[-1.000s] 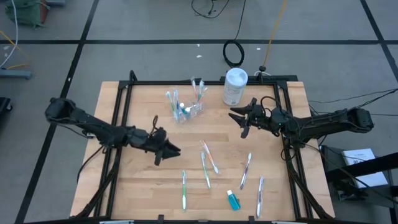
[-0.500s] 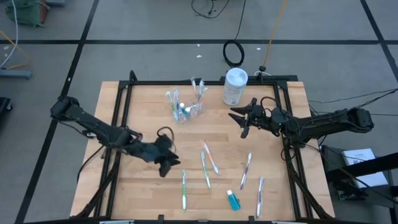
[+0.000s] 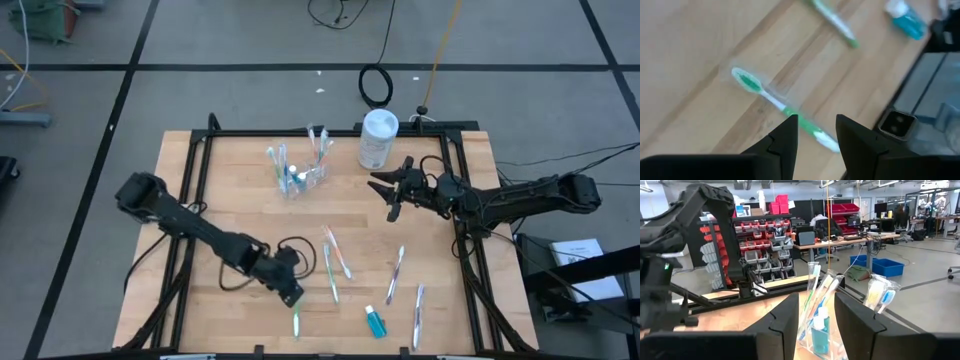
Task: Pick & Place toothbrushing station
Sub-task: Put the green toothbrush into the transparent organizer
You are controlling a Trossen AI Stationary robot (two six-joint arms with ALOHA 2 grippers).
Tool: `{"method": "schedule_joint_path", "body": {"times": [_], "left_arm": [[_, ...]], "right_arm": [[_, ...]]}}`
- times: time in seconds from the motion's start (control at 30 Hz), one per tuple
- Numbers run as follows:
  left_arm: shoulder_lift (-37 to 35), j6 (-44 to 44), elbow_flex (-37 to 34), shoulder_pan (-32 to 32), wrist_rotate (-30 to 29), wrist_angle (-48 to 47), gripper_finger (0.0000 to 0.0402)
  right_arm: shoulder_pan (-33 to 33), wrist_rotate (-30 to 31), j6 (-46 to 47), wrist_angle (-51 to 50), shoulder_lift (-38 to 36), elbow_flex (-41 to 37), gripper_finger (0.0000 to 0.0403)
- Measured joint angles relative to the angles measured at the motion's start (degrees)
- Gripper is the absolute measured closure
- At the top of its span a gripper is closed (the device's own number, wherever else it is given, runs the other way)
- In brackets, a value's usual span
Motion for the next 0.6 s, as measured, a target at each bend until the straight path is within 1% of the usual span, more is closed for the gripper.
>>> {"method": "schedule_joint_path", "body": {"times": [0.23, 0.4, 0.47, 0.53, 0.6], "left_arm": [[8.30, -7.61, 0.44, -1.50, 0.26, 1.10, 0.0266], [11.16, -6.80, 0.44, -1.40, -1.79, 3.04, 0.0266], [11.34, -6.57, 0.46, -1.14, -3.94, 3.52, 0.0266], [11.40, -6.43, 0.47, -0.71, -4.74, 2.74, 0.0266], [11.51, -4.52, 0.49, -0.17, -5.82, 1.84, 0.0266]], "right_arm": [[0.01, -0.03, 0.00, -3.42, 0.00, 0.00, 0.0287], [0.07, -0.04, 0.00, -6.17, 0.00, 0.00, 0.0287], [0.07, -0.04, 0.42, -6.27, 0.00, 0.00, 0.0287], [0.07, -0.14, 1.72, -6.49, 0.00, 0.00, 0.0287], [0.07, -0.15, 3.74, -7.09, -0.02, 0.00, 0.0287]]}}
